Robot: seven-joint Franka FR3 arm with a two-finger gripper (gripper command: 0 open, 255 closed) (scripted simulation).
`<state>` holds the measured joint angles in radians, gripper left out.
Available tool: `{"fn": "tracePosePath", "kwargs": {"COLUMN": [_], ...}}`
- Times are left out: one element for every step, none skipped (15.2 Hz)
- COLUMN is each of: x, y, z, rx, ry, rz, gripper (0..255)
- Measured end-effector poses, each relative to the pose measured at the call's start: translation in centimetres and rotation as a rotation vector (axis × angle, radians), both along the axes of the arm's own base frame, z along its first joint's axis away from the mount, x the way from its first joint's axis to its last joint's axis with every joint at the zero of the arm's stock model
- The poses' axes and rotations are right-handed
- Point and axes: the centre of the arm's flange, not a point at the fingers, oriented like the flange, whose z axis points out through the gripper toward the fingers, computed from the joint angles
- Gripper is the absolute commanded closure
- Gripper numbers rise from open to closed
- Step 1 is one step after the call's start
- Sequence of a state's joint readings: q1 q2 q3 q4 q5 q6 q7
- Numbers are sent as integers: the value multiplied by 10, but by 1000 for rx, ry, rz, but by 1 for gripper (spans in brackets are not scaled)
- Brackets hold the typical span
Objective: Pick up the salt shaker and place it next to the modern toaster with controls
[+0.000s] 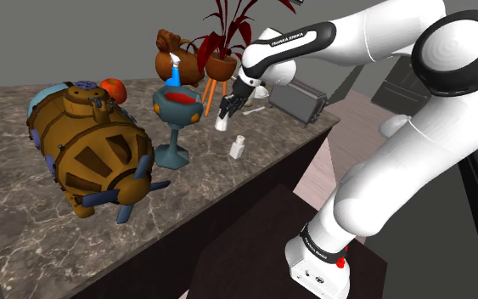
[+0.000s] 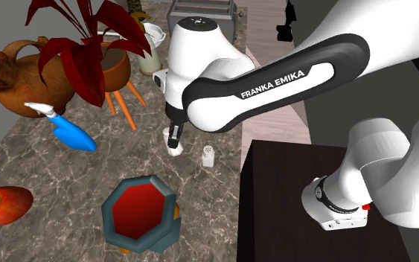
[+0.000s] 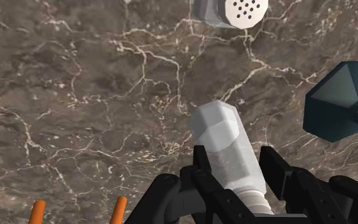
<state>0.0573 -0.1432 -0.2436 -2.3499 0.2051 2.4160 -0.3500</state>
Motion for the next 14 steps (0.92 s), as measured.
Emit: {"fn": "tracePosePath", "kwargs": {"x": [1,1,0,0,-1,0,-1,-1,0,0,0,0,0,0], "y": [0,-1,-1,-1,0,-1,0,0,0,-1,0,0,0,1], "z": [5,11,17,22,27,31,38,43,48,53,59,64,69,75], "rx": [0,0,0,0,0,0,0,0,0,0,0,0,0,0], "ry": [0,0,0,0,0,0,0,0,0,0,0,0,0,0], "rz": [0,0,0,0,0,0,0,0,0,0,0,0,0,0], "gripper": [255,255,255,255,255,255,255,255,255,255,255,255,255,255]}}
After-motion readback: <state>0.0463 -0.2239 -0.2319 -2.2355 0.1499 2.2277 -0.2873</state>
